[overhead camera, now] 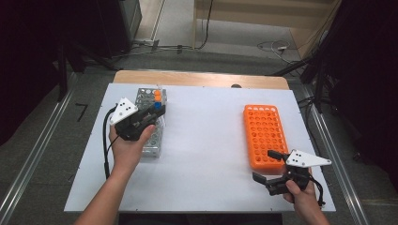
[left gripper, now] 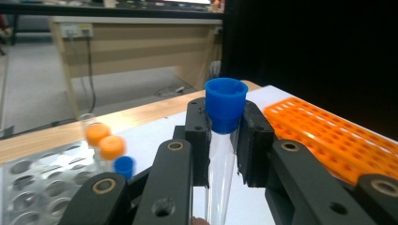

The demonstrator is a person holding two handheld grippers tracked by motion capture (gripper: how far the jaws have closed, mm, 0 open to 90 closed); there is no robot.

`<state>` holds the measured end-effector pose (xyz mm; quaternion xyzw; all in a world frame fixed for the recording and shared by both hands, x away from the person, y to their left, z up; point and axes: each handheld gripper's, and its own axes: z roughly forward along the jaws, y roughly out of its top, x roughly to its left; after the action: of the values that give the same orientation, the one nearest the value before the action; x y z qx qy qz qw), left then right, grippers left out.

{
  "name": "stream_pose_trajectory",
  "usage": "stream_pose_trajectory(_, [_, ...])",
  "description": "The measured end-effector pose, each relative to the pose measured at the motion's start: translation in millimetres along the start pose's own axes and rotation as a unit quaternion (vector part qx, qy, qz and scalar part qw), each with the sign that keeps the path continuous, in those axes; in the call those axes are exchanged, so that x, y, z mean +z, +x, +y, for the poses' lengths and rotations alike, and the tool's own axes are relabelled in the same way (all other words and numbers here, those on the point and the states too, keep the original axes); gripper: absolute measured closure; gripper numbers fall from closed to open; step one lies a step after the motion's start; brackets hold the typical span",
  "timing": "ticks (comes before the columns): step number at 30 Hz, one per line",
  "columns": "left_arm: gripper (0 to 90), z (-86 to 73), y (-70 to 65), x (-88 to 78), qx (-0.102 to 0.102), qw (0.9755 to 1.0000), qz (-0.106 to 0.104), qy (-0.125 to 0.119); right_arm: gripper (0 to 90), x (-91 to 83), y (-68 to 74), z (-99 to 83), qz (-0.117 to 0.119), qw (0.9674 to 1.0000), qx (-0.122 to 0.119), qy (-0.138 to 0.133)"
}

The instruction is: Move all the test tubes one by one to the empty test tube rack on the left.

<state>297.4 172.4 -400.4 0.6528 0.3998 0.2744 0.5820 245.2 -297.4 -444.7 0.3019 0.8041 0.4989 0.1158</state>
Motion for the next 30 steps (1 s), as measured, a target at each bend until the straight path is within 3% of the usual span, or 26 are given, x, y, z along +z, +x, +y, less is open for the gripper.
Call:
stream_pose_trajectory(5, [77.0, -5.0, 14.8, 5.8, -0.006, 0.9992, 0.039, -0.009, 0.0, -5.8, -11.3, -6.0, -0.009, 0.9999, 0.011, -0.001])
stream_pose_trajectory(11, [77.0, -9.9, 25.0, 14.8, -0.015, 0.9978, 0.064, -0.011, 0.0, -7.5, -18.5, -7.3, -0.012, 0.9997, 0.022, -0.006])
stream_pose_trajectory(20, [77.0, -18.9, 28.5, 27.0, -0.008, 0.9960, 0.088, 0.009, 0.0, -9.4, -22.7, -8.7, -0.015, 0.9994, 0.030, -0.010])
stream_pose_trajectory(25, [76.8, -23.6, 31.7, 29.4, -0.017, 0.9948, 0.099, 0.019, 0.0, -10.2, -23.9, -9.2, -0.017, 0.9993, 0.033, -0.011])
stream_pose_trajectory(30, [74.6, -25.0, 32.2, 30.4, -0.023, 0.9953, 0.089, 0.030, 0.0, -10.4, -24.9, -9.5, -0.018, 0.9992, 0.035, -0.012])
